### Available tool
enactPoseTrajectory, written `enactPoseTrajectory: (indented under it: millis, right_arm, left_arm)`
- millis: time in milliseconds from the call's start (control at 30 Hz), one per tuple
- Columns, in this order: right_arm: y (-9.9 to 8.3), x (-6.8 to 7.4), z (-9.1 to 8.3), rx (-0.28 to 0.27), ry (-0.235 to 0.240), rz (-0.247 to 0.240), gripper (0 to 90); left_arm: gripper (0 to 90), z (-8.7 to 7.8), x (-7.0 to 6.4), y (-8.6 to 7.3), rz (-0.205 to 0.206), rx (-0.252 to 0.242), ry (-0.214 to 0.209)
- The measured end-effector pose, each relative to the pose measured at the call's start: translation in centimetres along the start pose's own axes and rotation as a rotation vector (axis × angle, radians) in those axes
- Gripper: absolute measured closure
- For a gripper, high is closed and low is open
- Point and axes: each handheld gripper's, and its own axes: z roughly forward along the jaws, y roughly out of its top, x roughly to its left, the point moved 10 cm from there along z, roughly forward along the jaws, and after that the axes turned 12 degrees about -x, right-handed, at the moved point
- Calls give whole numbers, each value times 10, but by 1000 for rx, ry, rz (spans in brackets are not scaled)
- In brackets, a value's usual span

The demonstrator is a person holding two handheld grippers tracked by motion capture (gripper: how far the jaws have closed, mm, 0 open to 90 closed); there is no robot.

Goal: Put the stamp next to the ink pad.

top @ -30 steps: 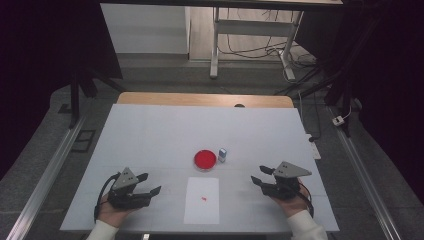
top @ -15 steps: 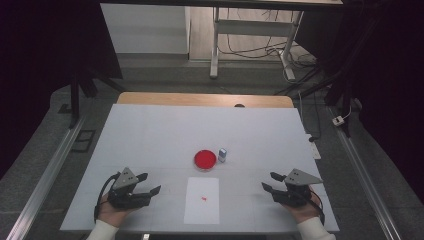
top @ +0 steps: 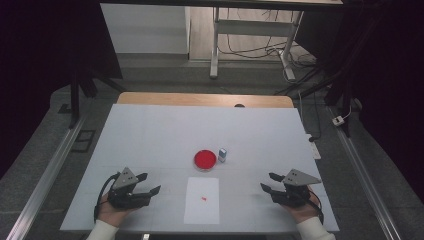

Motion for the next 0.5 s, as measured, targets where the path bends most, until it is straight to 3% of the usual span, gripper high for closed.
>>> enactPoseTrajectory:
  millis: [500]
  right_arm:
    - [0, 1, 0, 4, 4, -4, 468]
  left_arm:
    - [312, 0, 0, 0, 1, 3, 0]
